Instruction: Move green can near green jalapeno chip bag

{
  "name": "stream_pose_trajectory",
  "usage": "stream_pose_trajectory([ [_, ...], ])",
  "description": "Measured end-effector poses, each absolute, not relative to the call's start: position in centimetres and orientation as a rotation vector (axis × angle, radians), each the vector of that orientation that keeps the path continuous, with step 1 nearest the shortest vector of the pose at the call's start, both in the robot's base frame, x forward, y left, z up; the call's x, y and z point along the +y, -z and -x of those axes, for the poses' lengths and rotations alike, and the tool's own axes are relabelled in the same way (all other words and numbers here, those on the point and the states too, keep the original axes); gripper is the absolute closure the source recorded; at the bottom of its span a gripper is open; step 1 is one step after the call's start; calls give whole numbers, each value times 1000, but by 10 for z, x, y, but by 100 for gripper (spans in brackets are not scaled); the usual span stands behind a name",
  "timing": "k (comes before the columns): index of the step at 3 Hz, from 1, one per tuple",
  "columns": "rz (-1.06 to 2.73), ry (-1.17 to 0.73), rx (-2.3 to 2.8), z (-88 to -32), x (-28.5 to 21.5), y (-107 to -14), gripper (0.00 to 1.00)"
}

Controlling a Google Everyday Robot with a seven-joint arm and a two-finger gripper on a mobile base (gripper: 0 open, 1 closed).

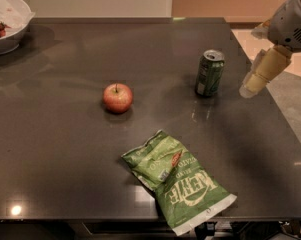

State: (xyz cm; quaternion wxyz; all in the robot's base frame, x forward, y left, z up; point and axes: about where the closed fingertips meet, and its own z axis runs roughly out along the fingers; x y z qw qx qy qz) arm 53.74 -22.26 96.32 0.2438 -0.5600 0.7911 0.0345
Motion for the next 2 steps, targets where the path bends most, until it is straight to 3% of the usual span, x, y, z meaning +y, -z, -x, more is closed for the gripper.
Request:
stream_pose_trajectory([
  [2, 1424, -190, 2136, -611, -221, -941, 0],
])
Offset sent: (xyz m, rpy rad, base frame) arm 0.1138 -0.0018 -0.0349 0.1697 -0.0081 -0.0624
